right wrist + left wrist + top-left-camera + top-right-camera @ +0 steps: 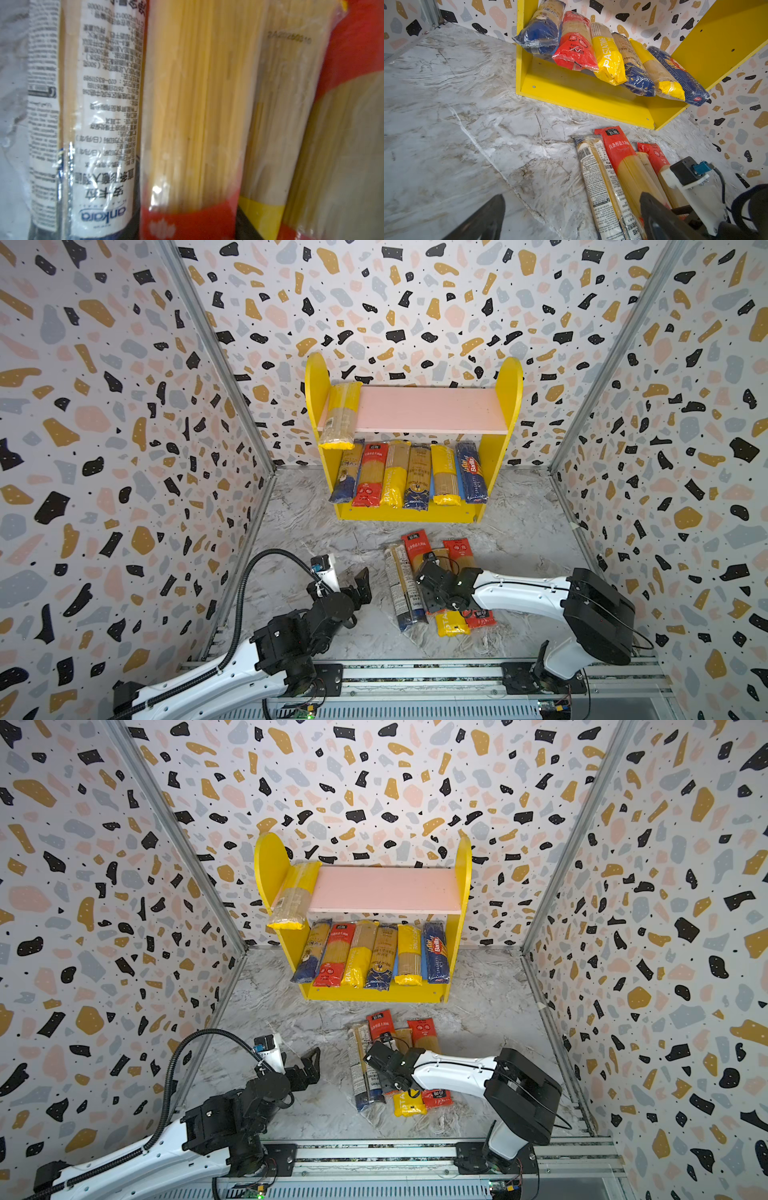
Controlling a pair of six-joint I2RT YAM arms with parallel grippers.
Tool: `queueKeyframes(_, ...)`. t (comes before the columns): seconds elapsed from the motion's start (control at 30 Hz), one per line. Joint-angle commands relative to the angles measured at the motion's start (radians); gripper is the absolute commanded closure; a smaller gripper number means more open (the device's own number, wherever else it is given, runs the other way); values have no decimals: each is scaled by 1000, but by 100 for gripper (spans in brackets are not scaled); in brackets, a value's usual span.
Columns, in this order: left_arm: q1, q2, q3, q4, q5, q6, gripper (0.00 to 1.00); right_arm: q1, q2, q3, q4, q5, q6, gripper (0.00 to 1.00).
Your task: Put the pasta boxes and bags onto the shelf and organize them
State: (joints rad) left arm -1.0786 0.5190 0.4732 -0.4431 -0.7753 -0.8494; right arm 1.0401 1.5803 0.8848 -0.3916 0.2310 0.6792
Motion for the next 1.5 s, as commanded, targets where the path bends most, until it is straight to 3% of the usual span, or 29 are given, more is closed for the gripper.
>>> queueKeyframes(0.0,-4,10,38,5,-31,15,0,-53,-1,-62,-10,-5,-29,63)
queueKeyframes(0.23,-3,32,73,-18,-39,15,0,-165,-207,-221,248,-324,-67,99)
queueKeyframes(0.27,-4,32,76,-19,-43,15,0,-178,-230,-229,260,-352,-68,100)
queueKeyframes(0.3,-3,35,80,-20,-46,16,0,-184,-242,-227,259,-359,-74,99)
queueKeyframes(0.4,-3,52,82,-12,-47,16,0,-173,-218,-171,148,-247,-102,82)
queueKeyframes(0.67,-3,96,99,-6,-40,14,0,-49,3,46,-51,7,-141,38)
queueKeyframes(0.77,-3,83,103,-17,-48,19,0,-10,105,136,-131,86,-142,35)
queueKeyframes(0.97,-4,33,104,-65,-68,19,0,24,240,246,-188,104,-137,28)
queueKeyframes(1.2,-3,-55,95,-120,-85,19,0,41,331,270,-171,11,-126,26)
queueKeyframes(1.23,-4,-64,94,-124,-84,19,0,40,345,266,-166,2,-121,15)
queueKeyframes(1.47,-4,-94,90,-117,-69,18,0,22,394,236,-134,-43,-93,14)
